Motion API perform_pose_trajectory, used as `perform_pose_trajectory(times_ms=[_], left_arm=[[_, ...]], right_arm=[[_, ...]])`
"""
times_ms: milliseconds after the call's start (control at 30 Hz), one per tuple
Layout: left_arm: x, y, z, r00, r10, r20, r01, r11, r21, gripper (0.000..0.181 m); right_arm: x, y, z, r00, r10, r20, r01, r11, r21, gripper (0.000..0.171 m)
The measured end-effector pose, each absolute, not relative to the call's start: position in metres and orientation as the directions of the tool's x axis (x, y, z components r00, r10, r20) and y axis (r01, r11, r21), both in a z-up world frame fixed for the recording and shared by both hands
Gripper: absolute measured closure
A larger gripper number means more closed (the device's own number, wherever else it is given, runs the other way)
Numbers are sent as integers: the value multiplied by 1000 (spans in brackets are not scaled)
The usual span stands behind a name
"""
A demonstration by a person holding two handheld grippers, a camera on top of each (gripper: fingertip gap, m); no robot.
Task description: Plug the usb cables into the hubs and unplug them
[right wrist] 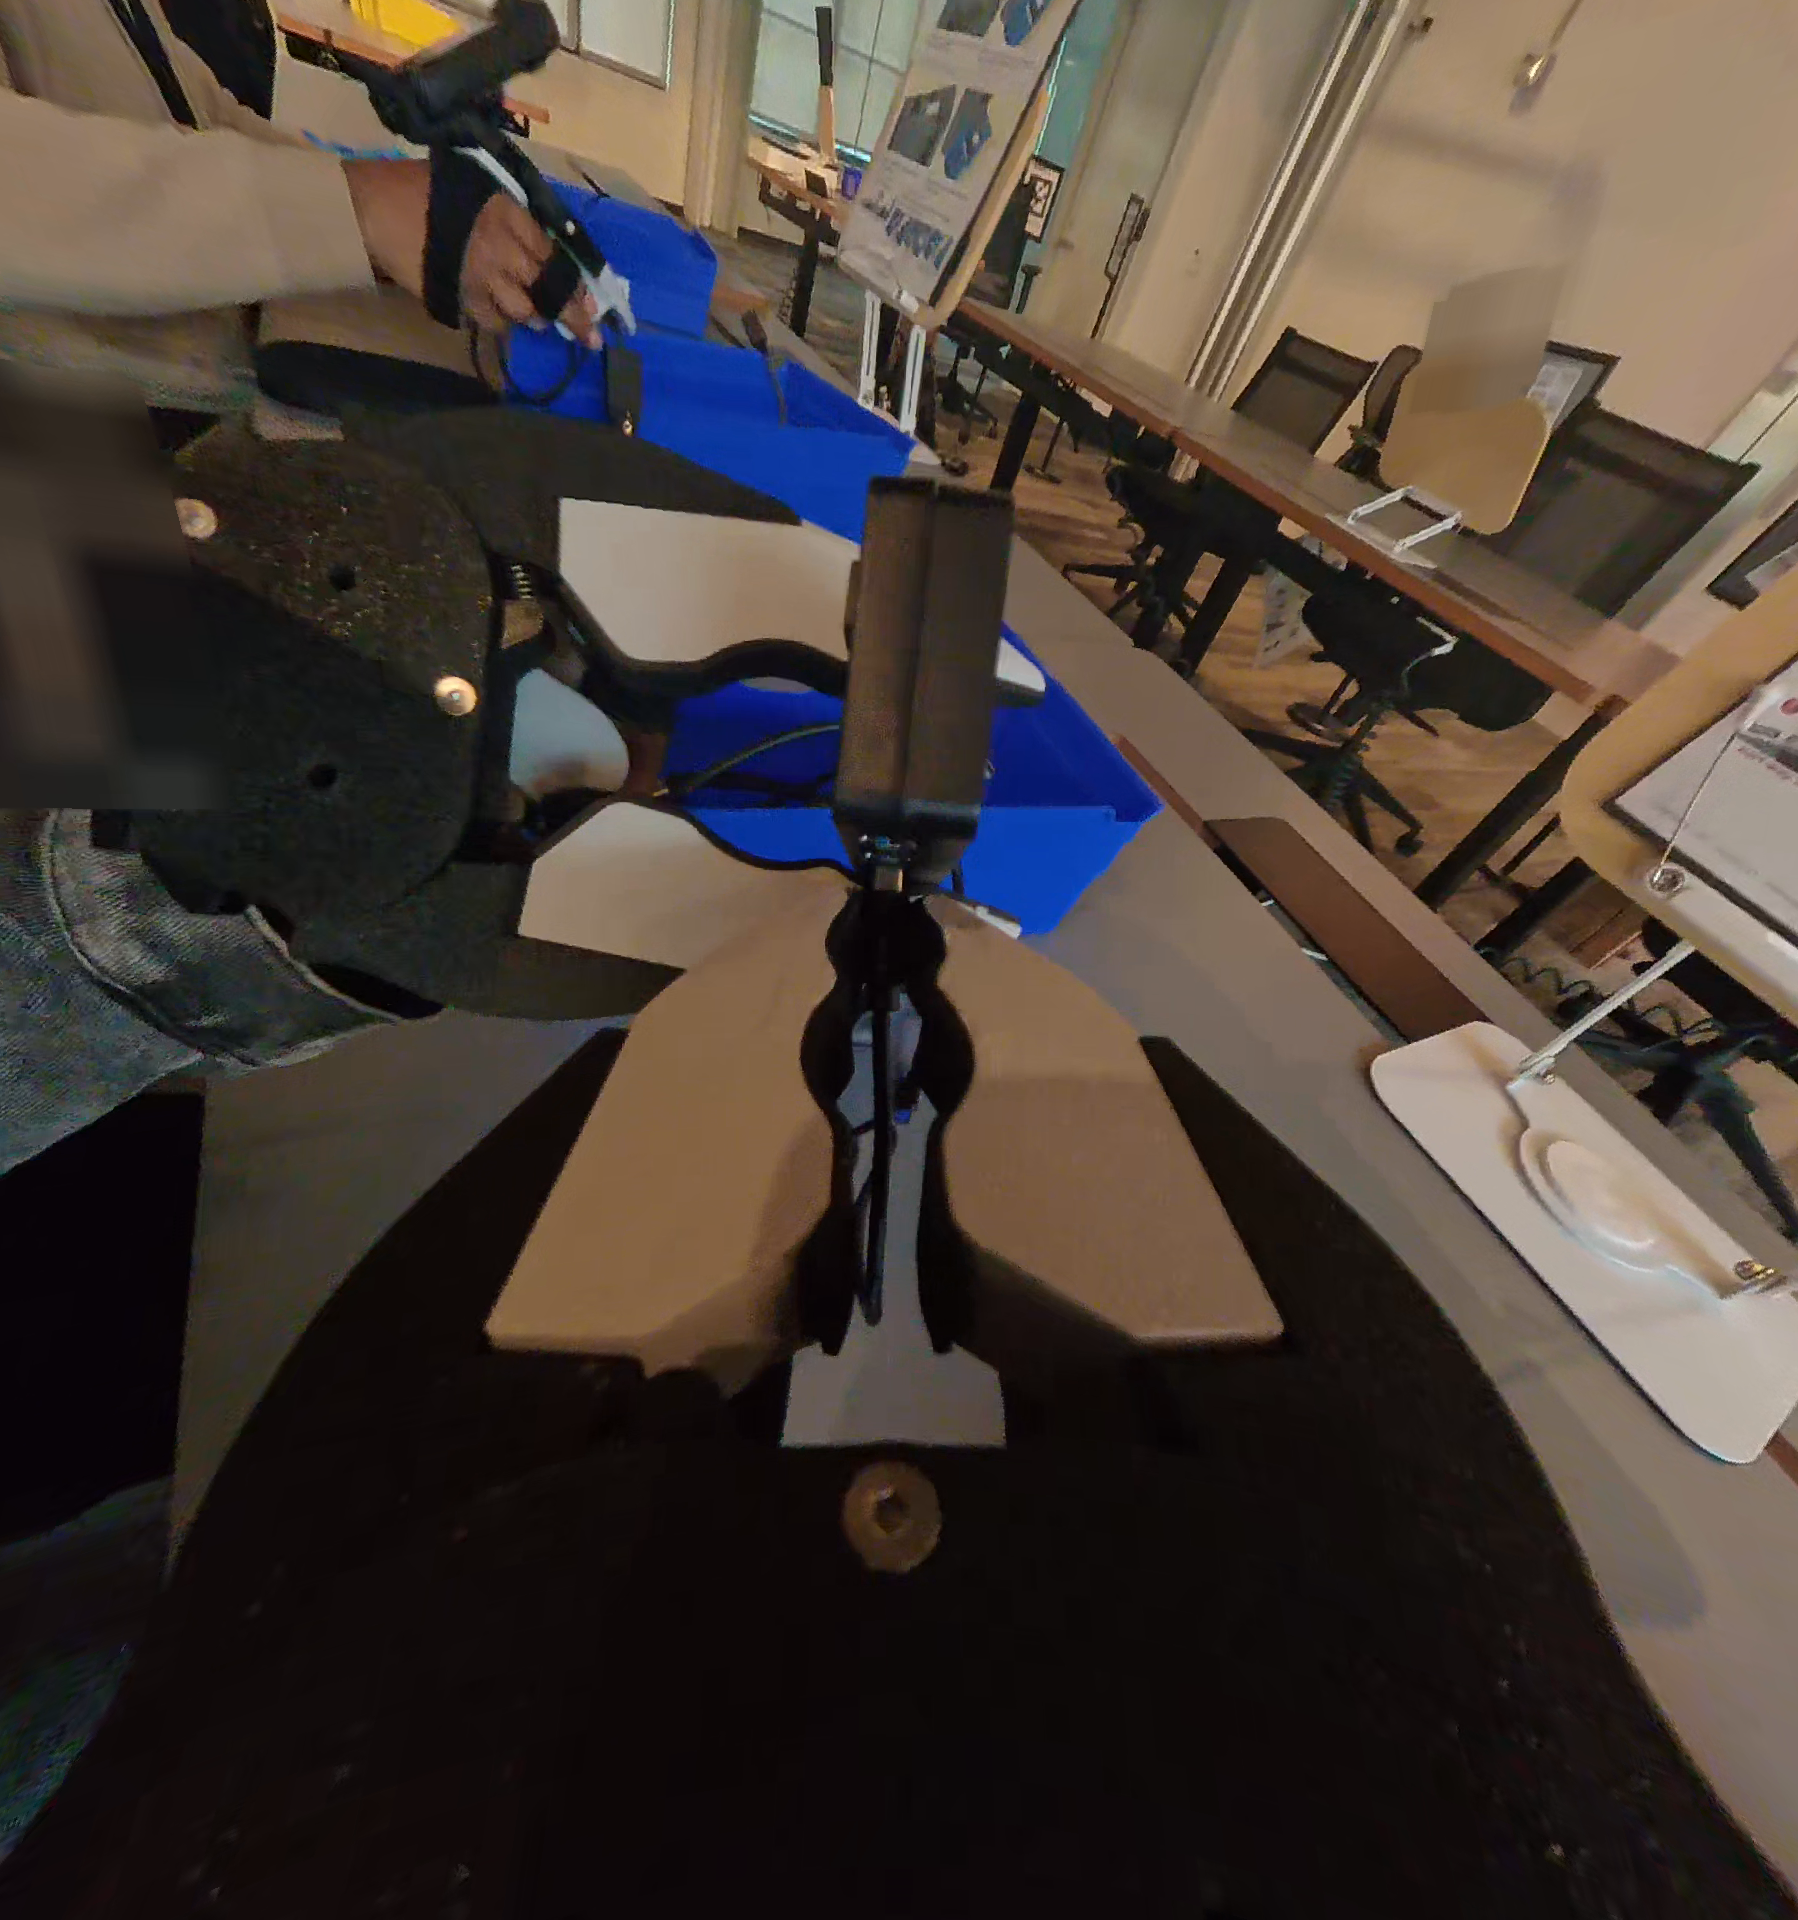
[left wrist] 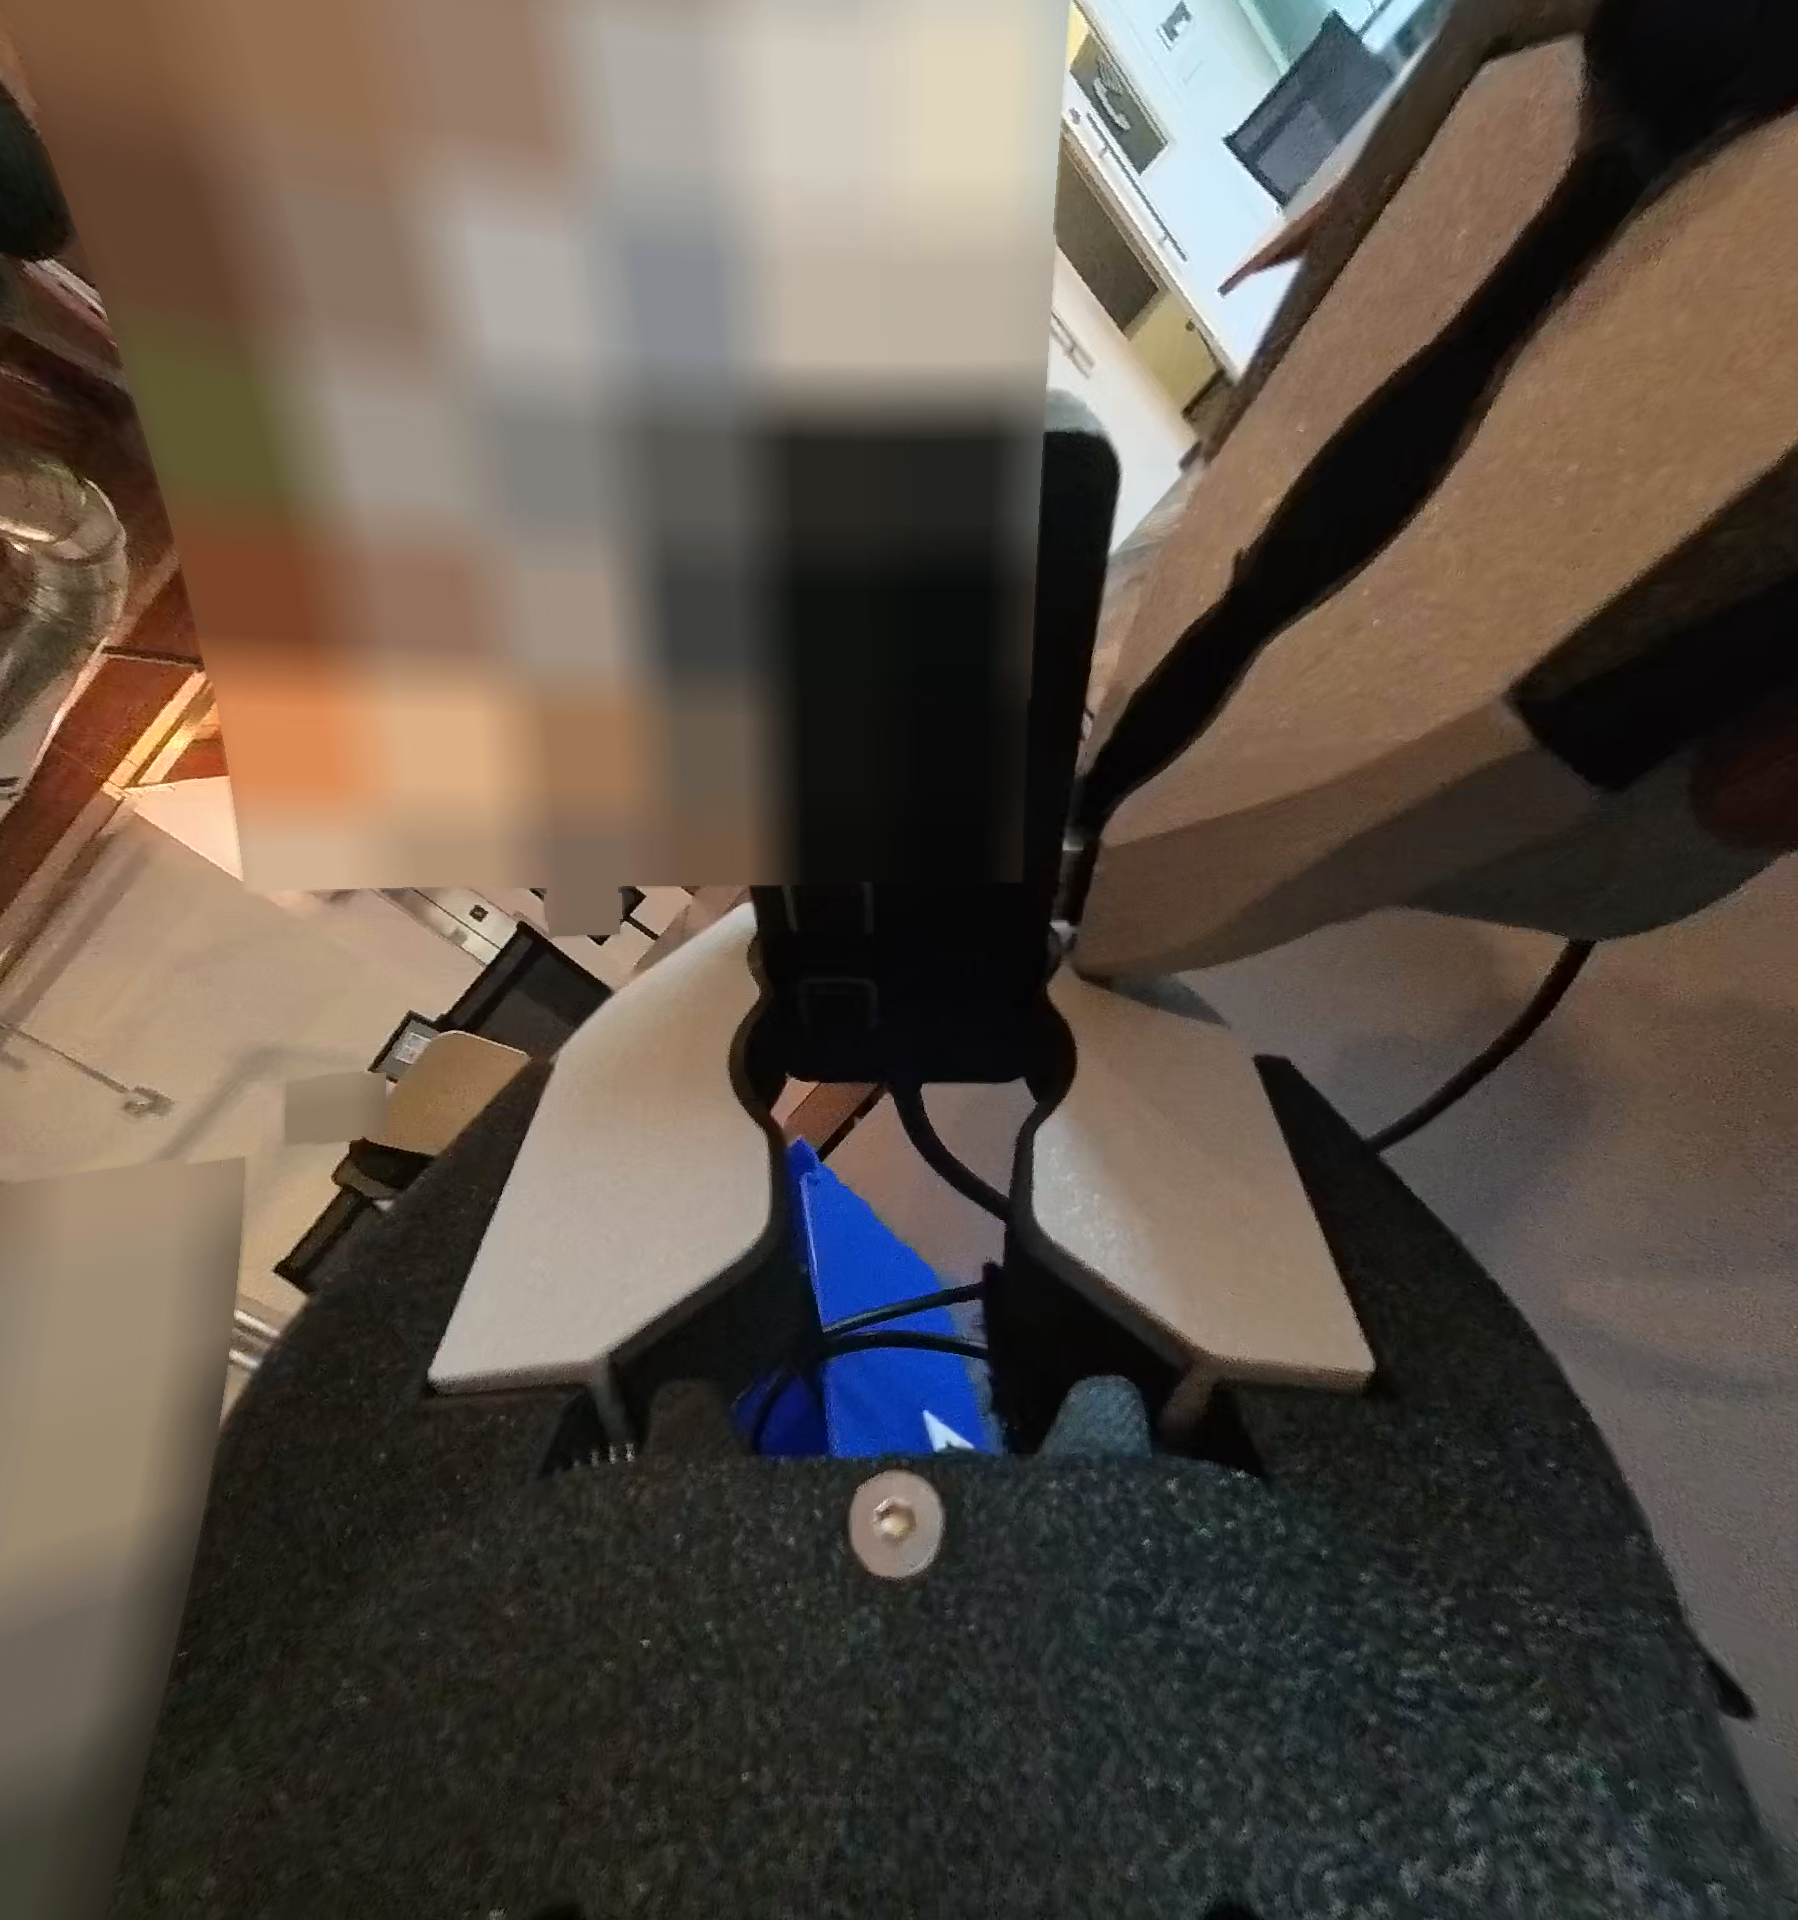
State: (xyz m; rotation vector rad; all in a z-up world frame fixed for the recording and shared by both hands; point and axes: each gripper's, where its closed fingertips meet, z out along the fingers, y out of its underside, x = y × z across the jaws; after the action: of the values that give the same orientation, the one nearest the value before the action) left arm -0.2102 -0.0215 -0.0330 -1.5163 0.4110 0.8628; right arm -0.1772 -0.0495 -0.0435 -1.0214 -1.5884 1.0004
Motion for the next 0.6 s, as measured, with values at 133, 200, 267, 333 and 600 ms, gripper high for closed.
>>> perform_pose_trajectory(times_ms=[133, 200, 267, 333, 600], left_arm=[[-233, -35, -14, 652, 390, -650, -653, -148, -743, 137], [-270, -71, 15, 766, 476, -432, -491, 1, -871, 137], [-289, -109, 34, 838, 464, -288, -397, 157, -904, 138], [-307, -125, 29, 818, 501, -283, -382, 104, -918, 137], [-294, -96, 9, 800, 442, -405, -448, -9, -894, 137]], right_arm=[[-168, -51, -66, -214, 921, 327, 263, 376, -888, 165], [-159, -48, -104, -222, 919, 327, 339, 387, -857, 165], [-149, -47, -115, -221, 951, 217, 313, 280, -907, 165], [-142, -37, -105, -199, 967, 157, 263, 207, -942, 165], [-91, 17, 43, 35, 934, 355, -28, 356, -934, 165]])
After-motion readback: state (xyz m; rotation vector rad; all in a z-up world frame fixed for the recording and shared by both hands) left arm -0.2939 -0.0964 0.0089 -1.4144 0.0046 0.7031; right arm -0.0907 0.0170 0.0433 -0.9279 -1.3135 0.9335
